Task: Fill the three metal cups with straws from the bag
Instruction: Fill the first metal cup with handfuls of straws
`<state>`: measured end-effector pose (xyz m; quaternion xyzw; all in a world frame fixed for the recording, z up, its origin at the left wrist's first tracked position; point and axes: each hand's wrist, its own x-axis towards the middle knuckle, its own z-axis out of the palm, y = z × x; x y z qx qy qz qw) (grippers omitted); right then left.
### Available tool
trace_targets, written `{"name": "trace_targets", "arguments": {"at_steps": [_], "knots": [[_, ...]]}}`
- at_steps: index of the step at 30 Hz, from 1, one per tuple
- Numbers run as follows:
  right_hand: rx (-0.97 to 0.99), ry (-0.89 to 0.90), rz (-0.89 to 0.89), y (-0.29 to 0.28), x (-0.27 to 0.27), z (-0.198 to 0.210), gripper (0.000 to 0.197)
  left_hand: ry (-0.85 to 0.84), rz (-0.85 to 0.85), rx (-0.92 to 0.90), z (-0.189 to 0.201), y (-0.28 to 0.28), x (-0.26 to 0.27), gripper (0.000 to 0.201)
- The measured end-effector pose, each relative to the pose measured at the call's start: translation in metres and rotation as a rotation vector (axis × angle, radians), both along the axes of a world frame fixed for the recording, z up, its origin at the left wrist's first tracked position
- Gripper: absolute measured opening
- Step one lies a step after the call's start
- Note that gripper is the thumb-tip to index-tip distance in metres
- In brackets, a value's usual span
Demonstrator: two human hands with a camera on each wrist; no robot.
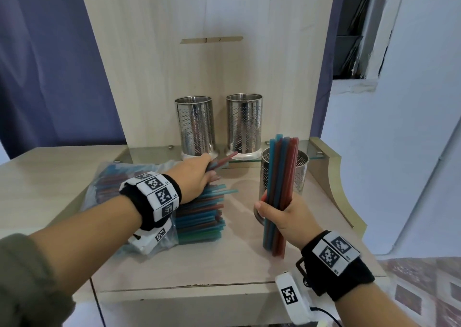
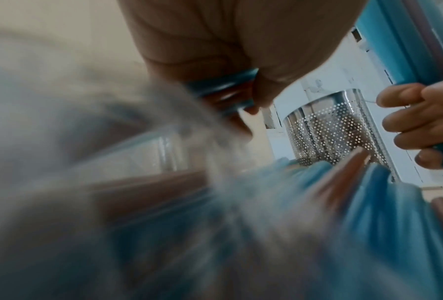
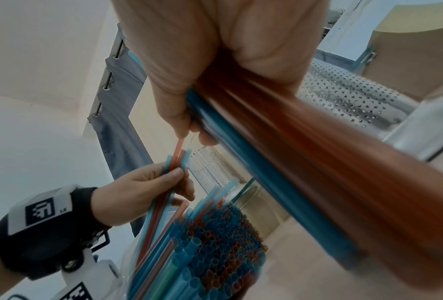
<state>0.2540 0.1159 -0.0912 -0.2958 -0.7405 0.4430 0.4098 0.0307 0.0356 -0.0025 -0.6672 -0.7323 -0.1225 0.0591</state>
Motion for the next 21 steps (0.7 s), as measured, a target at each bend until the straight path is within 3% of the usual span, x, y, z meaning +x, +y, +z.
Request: {"name": "trace_targets", "arguments": {"at_steps": [7, 14, 19, 21], "knots": [[-0.002, -0.019, 0.007, 0.0, 0.001, 0.001, 0.019, -0.164, -0.152, 0.171, 0.041, 0.02, 0.026, 0.01], [-0.036, 0.001, 0.023, -0.004, 0.001, 0.005, 0.02, -0.577, -0.28, 0.477, 0.088, 0.03, 0.038, 0.005], [-0.055, 0.08, 0.109, -0.012, -0.003, 0.021, 0.062, -0.853, -0.473, 0.542, 0.101, 0.015, 0.063, 0.007], [-0.029, 0.114, 0.122, -0.014, -0.005, 0.033, 0.062, -0.911, -0.48, 0.489, 0.094, 0.011, 0.075, 0.011]]}}
